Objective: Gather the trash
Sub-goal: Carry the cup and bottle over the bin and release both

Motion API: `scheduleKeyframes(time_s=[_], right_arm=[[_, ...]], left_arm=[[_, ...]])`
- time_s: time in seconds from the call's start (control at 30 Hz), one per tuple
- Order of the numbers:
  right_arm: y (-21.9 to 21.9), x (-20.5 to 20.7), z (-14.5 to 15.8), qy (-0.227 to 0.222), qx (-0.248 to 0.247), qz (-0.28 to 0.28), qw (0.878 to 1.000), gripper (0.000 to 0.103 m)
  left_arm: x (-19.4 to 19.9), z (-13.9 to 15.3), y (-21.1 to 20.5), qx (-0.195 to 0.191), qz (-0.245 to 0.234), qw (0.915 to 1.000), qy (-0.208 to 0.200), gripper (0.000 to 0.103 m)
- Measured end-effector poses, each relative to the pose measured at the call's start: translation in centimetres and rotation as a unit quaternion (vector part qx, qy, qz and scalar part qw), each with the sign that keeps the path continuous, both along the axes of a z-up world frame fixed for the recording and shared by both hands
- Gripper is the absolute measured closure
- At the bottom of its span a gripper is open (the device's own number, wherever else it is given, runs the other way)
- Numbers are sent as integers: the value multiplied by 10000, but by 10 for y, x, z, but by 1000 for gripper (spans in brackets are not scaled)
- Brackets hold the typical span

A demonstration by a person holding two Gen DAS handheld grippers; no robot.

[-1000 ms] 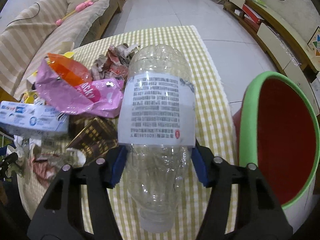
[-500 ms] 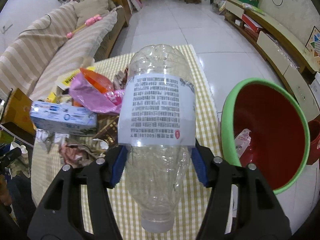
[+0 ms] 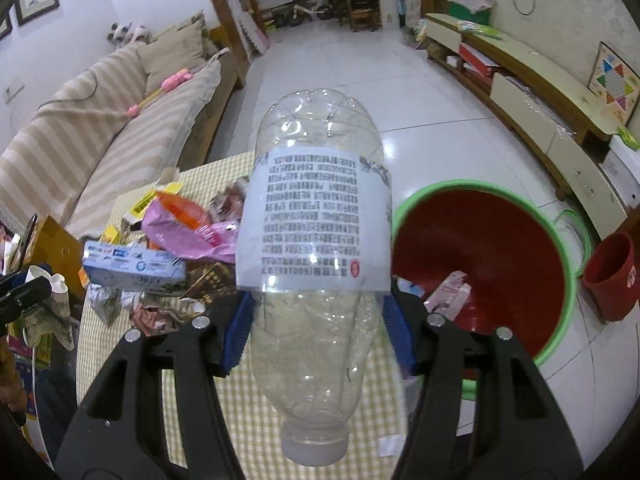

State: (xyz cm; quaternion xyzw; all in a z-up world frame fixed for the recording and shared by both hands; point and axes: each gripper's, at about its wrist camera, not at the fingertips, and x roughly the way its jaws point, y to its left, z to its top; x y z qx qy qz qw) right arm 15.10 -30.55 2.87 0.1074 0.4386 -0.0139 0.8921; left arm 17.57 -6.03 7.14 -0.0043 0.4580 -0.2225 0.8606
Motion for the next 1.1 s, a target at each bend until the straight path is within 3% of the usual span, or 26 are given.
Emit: scheduleKeyframes(time_s=[0.3, 0.7, 0.9, 1.1], right_arm=[[-64, -19, 13, -132, 13, -521, 9986, 46], [-149, -43, 6, -150, 209, -1181, 9927, 46], [-175, -41, -1, -143, 315, -1312, 9908, 46], [-178, -26, -9, -116, 429, -1208, 9917, 46]], left_arm=[[17, 10, -81, -108, -550, 9984, -41, 55], [42, 20, -227, -427, -1343, 9900, 2, 55], [52, 22, -286, -515, -1500, 9873, 2, 55], [66, 14, -316, -561, -1475, 9874, 126, 55]])
